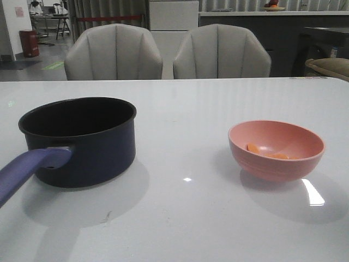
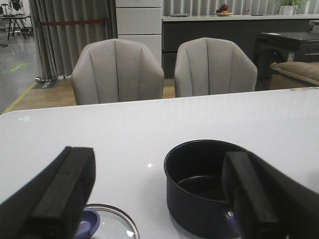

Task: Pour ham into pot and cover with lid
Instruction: 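Grasp the pink bowl rim with the right gripper and lift it, then move the bowl over the saucepan and tilt it to pour ham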

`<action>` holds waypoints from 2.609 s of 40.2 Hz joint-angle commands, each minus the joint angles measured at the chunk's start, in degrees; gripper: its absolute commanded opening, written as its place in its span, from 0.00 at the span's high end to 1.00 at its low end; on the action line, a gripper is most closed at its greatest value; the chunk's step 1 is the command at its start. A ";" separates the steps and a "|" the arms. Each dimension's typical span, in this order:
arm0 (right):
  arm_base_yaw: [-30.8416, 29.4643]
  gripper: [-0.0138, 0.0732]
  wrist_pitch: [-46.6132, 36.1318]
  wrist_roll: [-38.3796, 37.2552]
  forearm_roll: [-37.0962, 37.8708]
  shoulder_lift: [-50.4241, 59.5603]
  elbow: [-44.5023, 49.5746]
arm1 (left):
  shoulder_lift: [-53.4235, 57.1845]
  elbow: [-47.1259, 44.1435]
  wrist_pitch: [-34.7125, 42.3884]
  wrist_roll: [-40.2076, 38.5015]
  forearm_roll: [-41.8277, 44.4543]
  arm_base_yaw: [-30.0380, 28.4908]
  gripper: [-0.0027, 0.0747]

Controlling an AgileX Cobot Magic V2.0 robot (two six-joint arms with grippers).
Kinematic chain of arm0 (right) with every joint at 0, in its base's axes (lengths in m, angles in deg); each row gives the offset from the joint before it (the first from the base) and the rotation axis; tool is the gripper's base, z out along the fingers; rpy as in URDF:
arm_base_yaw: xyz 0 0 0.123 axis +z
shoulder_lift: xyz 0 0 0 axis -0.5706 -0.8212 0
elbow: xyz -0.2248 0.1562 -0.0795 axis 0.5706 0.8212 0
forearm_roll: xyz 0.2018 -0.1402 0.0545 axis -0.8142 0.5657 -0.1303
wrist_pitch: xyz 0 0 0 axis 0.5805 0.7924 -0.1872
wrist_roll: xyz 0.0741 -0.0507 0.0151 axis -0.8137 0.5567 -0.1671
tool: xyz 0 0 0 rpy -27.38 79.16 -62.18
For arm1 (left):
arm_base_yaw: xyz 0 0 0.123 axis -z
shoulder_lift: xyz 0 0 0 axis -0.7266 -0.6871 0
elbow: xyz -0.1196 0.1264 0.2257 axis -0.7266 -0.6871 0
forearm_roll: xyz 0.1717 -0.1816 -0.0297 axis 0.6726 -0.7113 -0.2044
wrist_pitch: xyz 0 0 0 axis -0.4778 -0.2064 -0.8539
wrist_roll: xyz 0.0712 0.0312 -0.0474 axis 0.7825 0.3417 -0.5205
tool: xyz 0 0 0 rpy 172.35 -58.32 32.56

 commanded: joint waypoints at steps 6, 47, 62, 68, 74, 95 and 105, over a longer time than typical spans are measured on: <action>2.15 0.27 1.12 0.20 -1.29 -17.55 -12.97 | -0.58 1.50 4.34 -0.10 0.13 0.41 0.24; 7.15 0.69 10.35 0.25 -6.72 -57.13 -38.70 | -0.58 1.50 4.34 -0.10 0.13 0.41 0.24; 8.96 0.69 11.20 5.27 -7.18 -52.25 -46.48 | -0.58 1.50 4.34 -0.10 0.13 0.41 0.24; 14.25 0.69 4.49 8.22 -7.18 -48.80 -48.36 | -0.58 1.50 4.34 -0.10 0.13 0.41 0.24; 20.87 0.69 -6.41 8.24 -6.46 -47.62 -48.36 | -0.58 1.50 4.34 -0.10 0.13 0.41 0.24; 36.45 0.69 -46.93 11.95 3.27 -58.04 -48.36 | -0.58 1.50 4.34 -0.10 0.13 0.41 0.24; 40.26 0.69 -55.34 35.06 -2.00 -63.09 -48.36 | -0.58 1.50 4.34 -0.10 0.13 0.41 0.24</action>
